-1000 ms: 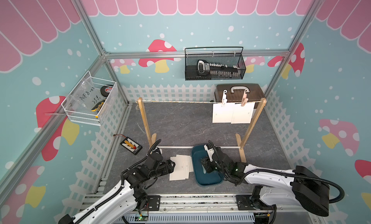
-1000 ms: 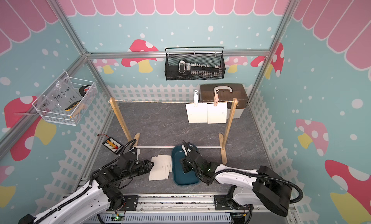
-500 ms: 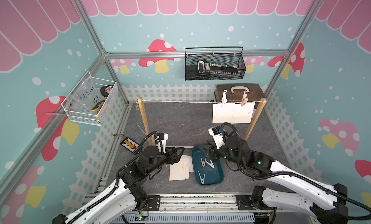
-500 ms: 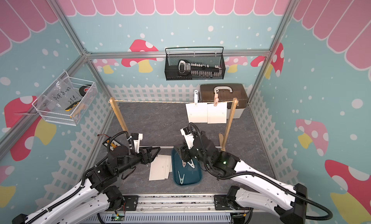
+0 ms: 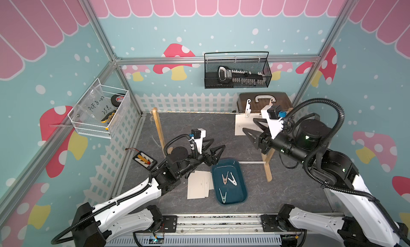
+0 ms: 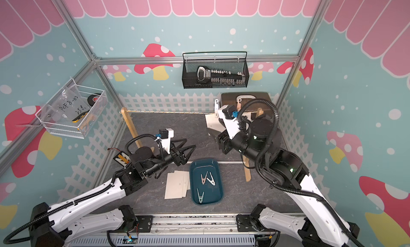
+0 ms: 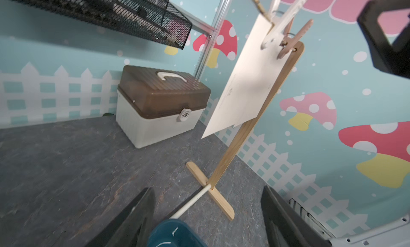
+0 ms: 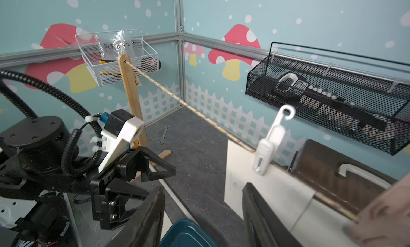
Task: Remove the postcards from the strings
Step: Pinch the postcard on the clothesline.
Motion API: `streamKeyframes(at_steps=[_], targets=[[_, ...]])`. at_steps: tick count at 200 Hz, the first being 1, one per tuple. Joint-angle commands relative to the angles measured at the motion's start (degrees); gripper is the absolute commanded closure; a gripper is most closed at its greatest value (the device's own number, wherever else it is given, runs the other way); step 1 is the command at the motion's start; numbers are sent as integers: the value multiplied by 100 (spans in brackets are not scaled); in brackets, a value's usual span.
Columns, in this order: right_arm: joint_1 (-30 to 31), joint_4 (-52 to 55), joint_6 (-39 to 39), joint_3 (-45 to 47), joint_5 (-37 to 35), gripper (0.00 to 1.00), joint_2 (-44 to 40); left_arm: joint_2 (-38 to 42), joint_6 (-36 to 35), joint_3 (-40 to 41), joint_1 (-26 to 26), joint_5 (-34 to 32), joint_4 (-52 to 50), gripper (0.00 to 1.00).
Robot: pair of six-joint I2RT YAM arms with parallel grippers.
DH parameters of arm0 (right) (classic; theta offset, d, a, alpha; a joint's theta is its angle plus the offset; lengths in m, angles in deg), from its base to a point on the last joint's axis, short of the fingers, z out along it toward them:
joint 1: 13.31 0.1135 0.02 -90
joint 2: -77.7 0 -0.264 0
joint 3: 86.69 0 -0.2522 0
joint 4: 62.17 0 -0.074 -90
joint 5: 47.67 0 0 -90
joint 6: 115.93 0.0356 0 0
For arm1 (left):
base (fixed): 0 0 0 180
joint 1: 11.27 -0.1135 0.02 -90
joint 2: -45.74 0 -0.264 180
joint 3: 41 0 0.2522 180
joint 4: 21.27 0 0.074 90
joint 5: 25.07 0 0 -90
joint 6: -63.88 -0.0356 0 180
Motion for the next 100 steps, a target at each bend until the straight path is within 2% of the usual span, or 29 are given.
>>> streamKeyframes(at_steps=[1,20,53,100], targets=[[-276,645,-578,-719,836,45,385,-321,-586,-231,58,31,801,20],[-577,886,-815,-1168,1141,44,591,-649,-668,-262,66,173,1331,20],[-1492,1568,-997,-2113,2378,42,1018,-1266,-826,-522,66,335,1683,17],[-2313,1582,-978,-2414,2983,42,1149,-2043,-1036,-715,66,527,2387,13]])
